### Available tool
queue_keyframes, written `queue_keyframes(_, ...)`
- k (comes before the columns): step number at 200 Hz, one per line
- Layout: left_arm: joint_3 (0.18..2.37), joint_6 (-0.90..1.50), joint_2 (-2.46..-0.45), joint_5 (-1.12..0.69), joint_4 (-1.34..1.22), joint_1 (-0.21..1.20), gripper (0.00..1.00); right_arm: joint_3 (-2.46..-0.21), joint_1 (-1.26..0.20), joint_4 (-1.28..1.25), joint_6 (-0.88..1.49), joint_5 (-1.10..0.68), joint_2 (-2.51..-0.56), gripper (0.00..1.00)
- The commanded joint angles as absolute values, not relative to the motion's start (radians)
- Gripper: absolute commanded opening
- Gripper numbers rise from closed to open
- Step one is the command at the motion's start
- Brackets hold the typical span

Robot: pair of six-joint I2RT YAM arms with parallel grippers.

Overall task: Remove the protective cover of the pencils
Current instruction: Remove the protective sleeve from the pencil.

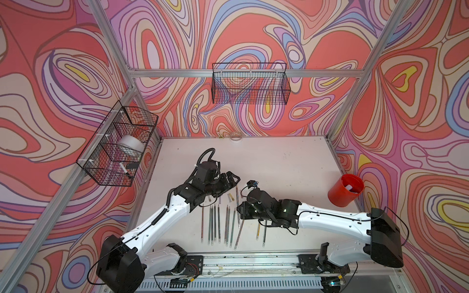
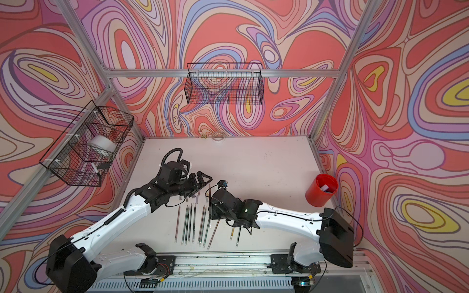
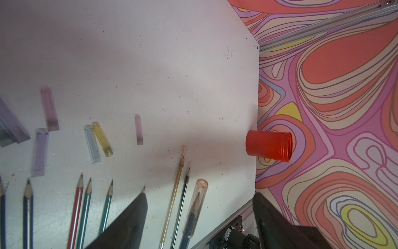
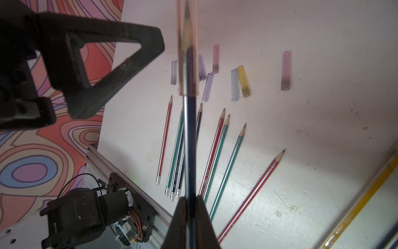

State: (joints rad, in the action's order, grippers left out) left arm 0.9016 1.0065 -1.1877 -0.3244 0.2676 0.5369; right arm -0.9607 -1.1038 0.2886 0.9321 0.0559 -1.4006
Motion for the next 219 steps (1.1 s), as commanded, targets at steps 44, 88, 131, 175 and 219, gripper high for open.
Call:
queue_keyframes(44, 0.933, 1.009, -1.210, -0.346, 0.236, 0.545, 0.55, -0.963, -1.118, 0.245, 0.902, 0.032, -1.380, 0.00)
queue_keyframes(88, 0.936, 1.008, -1.217, -0.350, 0.235, 0.546, 0.42, -0.963, -1.118, 0.251, 0.911, 0.035, -1.379, 0.00)
queue_keyframes(131, 0.936, 1.011, -1.219, -0.351, 0.237, 0.546, 0.30, -0.958, -1.118, 0.250, 0.913, 0.037, -1.374, 0.00)
queue_keyframes(175, 0.940, 1.015, -1.225, -0.361, 0.238, 0.547, 0.22, -0.961, -1.118, 0.255, 0.922, 0.043, -1.381, 0.00)
queue_keyframes(219, 0.945, 1.016, -1.232, -0.366, 0.238, 0.548, 0.15, -0.974, -1.118, 0.275, 0.930, 0.055, -1.385, 0.01)
